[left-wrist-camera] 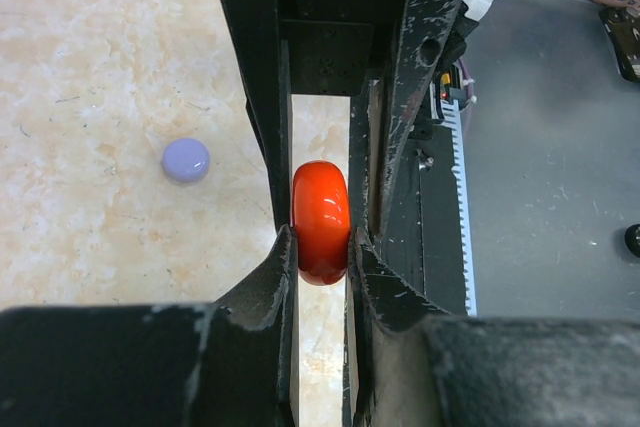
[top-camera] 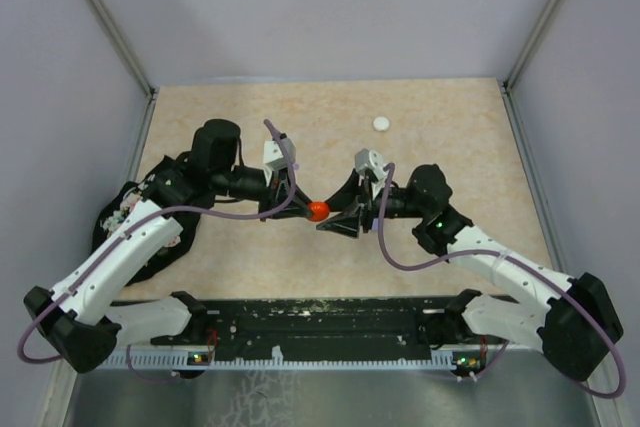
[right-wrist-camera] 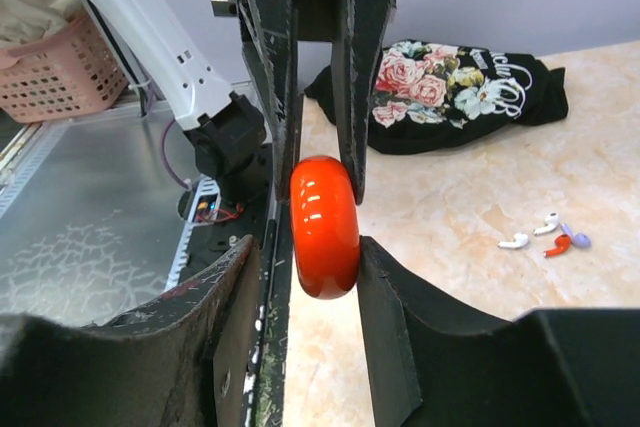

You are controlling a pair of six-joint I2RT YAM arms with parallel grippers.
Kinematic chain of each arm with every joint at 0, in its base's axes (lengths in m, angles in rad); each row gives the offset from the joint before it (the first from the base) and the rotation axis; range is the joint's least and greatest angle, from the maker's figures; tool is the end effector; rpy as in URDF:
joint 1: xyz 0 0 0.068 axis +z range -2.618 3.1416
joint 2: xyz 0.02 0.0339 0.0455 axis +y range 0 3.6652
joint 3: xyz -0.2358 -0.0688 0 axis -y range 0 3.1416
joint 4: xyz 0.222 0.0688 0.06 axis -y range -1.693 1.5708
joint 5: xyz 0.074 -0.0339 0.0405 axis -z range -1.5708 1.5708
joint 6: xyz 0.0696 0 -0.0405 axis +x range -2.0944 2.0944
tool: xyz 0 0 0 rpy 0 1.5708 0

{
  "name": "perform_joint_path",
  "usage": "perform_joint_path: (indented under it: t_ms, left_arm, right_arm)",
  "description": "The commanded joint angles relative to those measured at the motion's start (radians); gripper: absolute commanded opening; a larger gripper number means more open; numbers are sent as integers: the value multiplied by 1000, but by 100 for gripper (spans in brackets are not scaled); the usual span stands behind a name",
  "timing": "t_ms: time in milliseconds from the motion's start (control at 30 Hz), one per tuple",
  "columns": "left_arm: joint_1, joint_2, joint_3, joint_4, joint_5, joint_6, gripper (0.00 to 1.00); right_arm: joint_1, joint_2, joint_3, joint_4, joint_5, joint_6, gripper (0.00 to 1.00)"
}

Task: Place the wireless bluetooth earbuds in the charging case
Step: Pick up the charging case at the center of the board.

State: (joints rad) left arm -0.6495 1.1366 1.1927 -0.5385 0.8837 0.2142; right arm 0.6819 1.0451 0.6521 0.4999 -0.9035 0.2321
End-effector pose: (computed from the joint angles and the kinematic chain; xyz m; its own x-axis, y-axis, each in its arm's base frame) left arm 0.1616 -0.1903 0.3450 -0.1635 0.2935 -0.9419 0.9863 0.0292 -0.1621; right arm 0.1566 0.1976 0.3004 -0.1486 0.0627 -0.9869 -0.9887 -0.0269 0.1471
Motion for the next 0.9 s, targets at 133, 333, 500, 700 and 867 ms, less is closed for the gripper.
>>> perform_joint_path:
  t_ms: [133,333,500,700,867]
  left_arm:
    - [-7,-26,-5,33,36,-11,0]
    - [-7,-28,-13,46,46,-25,0]
    - [-9,-23,-13,48,47,-25,0]
    - [-10,-20,-9,52,42,-22,0]
    - [-10,-32,-13,64,8,-32,20]
  right_arm:
    - [-11,17,-23,145,-32,67,38]
    - [-12,10,-28,176,-47,78,35]
    - [-11,23,-25,204,-60,97,32]
    - [-11,48,-18,239,-72,112,21]
    - [-12,52,-5,227,-82,97,6]
